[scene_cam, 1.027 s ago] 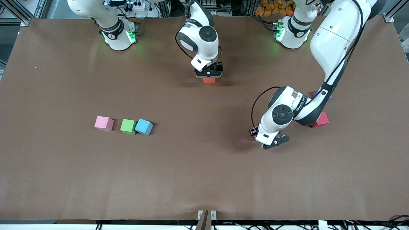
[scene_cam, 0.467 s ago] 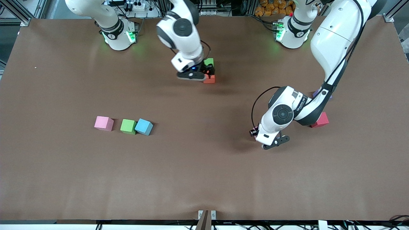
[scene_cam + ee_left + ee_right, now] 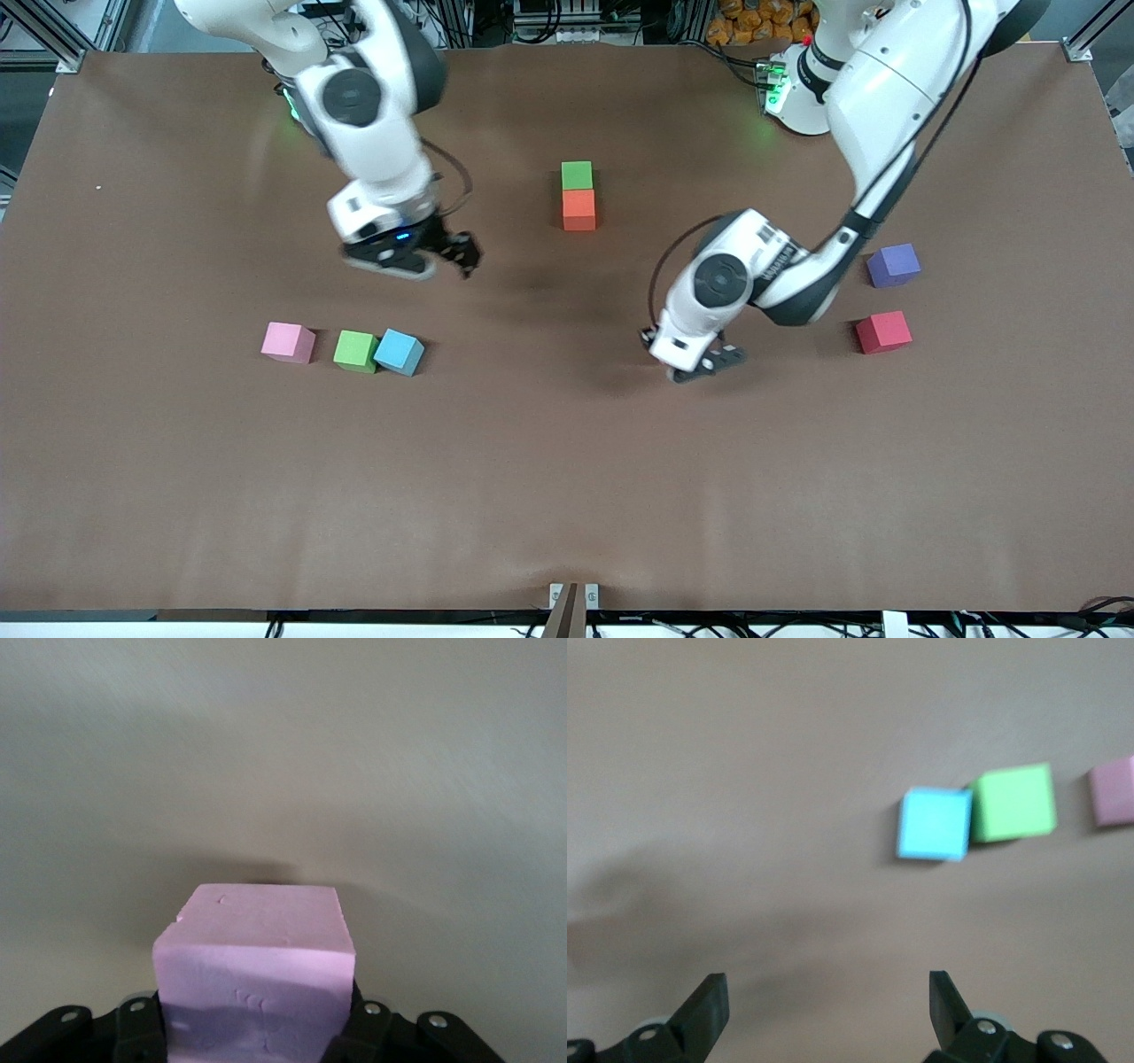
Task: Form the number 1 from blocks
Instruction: 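Place the pink cube after orange with the left gripper while the right reaches pink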
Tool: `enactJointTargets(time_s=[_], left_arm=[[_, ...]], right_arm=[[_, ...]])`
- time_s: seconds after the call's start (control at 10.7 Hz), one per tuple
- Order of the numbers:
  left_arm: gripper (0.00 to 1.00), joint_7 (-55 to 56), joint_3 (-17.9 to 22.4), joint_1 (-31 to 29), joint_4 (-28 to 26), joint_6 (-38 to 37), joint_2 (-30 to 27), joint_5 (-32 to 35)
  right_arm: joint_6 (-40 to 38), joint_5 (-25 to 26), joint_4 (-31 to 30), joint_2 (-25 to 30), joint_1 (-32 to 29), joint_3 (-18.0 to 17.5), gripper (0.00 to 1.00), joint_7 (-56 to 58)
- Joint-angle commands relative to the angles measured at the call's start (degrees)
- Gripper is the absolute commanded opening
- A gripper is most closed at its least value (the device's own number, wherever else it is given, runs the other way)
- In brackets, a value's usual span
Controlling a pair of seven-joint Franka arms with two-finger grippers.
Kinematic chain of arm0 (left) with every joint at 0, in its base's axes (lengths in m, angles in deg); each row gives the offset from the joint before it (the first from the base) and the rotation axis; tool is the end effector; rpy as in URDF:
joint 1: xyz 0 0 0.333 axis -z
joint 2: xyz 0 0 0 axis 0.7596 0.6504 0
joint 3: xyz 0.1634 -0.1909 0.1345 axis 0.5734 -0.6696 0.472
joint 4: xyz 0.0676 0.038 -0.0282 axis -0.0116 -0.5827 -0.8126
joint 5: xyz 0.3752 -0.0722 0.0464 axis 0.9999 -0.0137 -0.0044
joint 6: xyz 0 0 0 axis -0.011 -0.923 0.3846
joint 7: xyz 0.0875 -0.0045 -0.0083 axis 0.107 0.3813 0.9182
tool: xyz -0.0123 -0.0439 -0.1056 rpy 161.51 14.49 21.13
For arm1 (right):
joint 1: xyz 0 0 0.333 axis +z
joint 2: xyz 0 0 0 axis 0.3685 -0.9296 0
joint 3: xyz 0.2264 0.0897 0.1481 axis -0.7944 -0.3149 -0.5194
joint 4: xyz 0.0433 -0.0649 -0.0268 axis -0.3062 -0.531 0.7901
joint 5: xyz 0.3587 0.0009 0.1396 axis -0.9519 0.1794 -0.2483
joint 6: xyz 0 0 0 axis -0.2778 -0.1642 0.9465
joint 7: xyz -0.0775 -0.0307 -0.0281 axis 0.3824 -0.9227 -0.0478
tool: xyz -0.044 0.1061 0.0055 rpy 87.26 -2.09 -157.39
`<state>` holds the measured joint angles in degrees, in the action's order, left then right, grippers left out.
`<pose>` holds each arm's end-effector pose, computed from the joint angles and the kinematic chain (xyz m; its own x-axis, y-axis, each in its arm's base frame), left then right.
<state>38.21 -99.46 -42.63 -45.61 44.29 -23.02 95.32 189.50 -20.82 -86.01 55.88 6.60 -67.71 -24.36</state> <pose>0.5112 -0.3742 0.2008 0.9466 0.3007 -0.1162 0.3032 -0.9529 0.0035 0.4933 0.2645 0.3770 0.9560 -0.2682 0.1186 -0.2610 -0.9626 -0.0729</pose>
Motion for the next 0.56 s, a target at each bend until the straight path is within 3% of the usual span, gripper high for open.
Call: enactJointTargets(time_s=[0.0, 0.47], left_arm=[[0.0, 6.1, -0.07, 6.61, -1.47, -0.53, -1.98, 1.6], [0.0, 7.88, 0.19, 16.91, -1.56, -0.27, -0.49, 2.92]], right_arm=[[-0.34, 1.18, 0.43, 0.9, -8.33, -1.57, 1.0, 6.83], [0.8, 0.92, 4.46, -7.61, -18.19, -1.31, 1.0, 20.19]])
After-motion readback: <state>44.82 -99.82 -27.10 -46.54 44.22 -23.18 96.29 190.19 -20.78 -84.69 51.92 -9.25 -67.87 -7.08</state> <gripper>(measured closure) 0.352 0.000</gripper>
